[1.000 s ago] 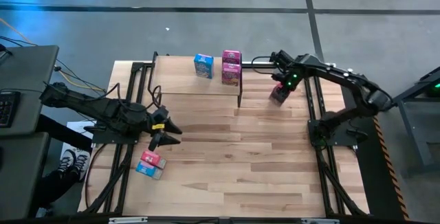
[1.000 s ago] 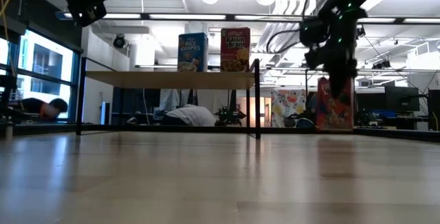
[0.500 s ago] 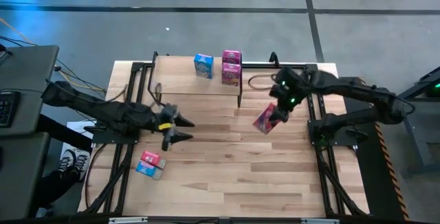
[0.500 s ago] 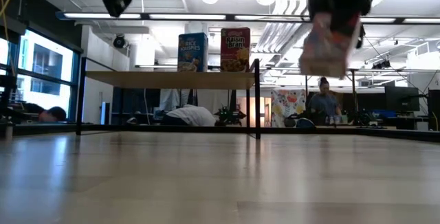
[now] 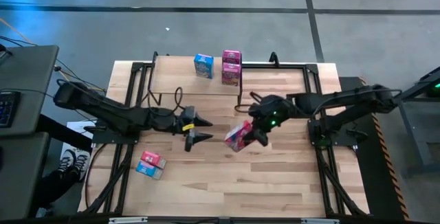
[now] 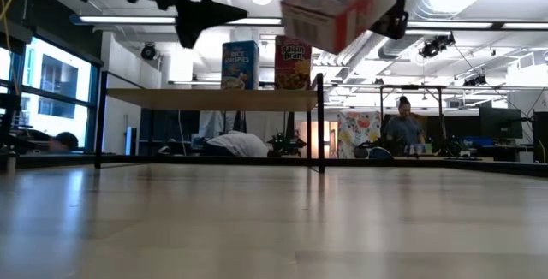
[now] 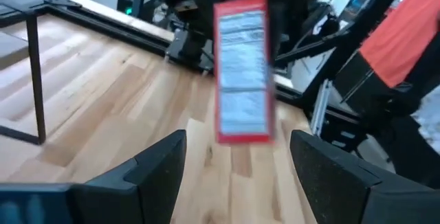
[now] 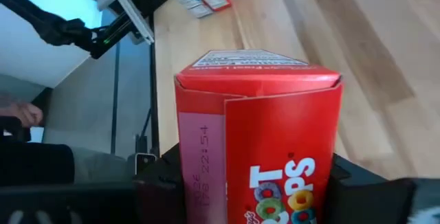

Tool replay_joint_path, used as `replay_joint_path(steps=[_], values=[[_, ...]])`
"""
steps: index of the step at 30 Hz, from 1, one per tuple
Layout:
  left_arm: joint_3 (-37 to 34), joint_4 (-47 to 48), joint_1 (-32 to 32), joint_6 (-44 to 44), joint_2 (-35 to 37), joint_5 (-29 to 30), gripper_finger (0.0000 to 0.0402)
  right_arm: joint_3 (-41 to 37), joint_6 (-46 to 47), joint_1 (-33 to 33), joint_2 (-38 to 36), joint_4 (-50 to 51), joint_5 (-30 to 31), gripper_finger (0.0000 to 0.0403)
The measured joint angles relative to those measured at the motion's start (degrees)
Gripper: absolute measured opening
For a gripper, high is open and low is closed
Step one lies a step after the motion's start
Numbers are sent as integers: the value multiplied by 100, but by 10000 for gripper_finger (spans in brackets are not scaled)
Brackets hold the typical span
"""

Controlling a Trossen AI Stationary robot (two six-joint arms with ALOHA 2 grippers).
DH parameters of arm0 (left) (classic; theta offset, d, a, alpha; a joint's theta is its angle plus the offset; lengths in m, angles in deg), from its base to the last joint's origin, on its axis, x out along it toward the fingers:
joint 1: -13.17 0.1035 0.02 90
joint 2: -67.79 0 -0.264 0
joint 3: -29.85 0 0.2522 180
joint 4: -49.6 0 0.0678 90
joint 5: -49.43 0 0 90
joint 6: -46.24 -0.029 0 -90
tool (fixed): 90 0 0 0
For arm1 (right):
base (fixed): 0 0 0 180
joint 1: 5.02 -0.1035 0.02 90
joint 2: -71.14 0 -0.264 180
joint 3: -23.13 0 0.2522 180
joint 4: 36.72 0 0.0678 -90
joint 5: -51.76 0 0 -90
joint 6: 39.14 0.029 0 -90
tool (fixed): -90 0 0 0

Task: Stack cereal on shelf
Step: Put the top red cereal box on the shelf

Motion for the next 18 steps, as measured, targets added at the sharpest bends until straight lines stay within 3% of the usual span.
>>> replay_joint_path(steps=[9, 18], values=[[656, 24, 98, 42, -898, -488, 285, 0, -84, -157, 783, -843, 148, 152], [922, 20, 111, 181, -1414, -690, 303, -9, -226, -157, 985, -1059, 180, 151]])
